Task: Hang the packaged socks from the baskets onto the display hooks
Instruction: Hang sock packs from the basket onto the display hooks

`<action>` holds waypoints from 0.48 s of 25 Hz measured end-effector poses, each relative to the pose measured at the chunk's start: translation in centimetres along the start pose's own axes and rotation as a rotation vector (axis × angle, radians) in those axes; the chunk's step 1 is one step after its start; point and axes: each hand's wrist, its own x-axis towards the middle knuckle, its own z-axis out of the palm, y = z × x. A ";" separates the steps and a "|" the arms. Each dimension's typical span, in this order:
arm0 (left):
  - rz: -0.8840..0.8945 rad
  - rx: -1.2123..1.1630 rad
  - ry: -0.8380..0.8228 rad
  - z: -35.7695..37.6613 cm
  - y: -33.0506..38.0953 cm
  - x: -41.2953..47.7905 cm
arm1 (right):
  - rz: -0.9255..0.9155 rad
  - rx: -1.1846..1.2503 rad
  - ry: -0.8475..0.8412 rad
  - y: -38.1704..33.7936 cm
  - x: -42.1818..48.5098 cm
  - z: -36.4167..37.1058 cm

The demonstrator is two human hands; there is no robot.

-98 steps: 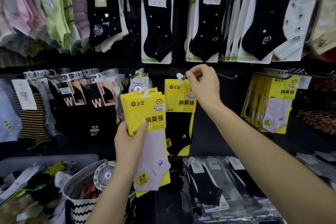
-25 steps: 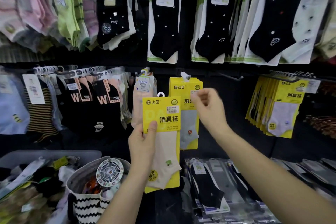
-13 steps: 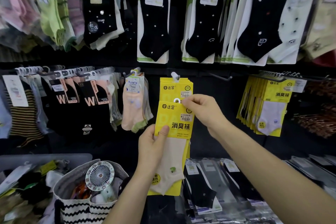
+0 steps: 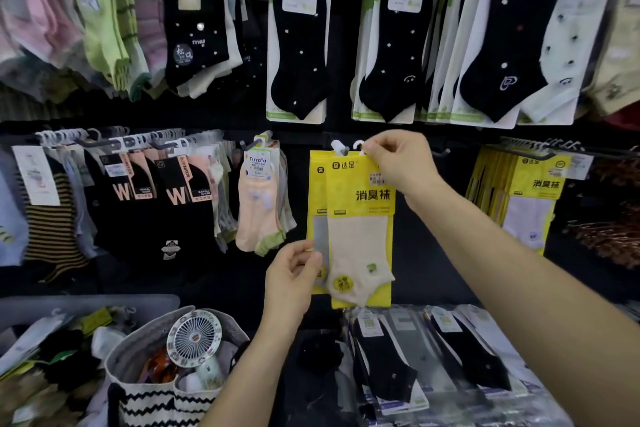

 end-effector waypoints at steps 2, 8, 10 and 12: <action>-0.005 0.011 0.001 -0.2 -0.1 0.1 | -0.006 -0.029 0.008 -0.3 0.8 0.8; -0.021 0.037 0.028 -0.9 -0.5 0.3 | 0.005 -0.146 0.050 1.3 1.0 2.9; -0.025 0.047 0.030 -1.1 -0.6 0.3 | -0.008 -0.136 0.063 1.5 1.1 3.2; -0.029 0.066 0.026 -1.2 -0.8 0.1 | -0.031 -0.139 0.077 1.7 0.9 3.2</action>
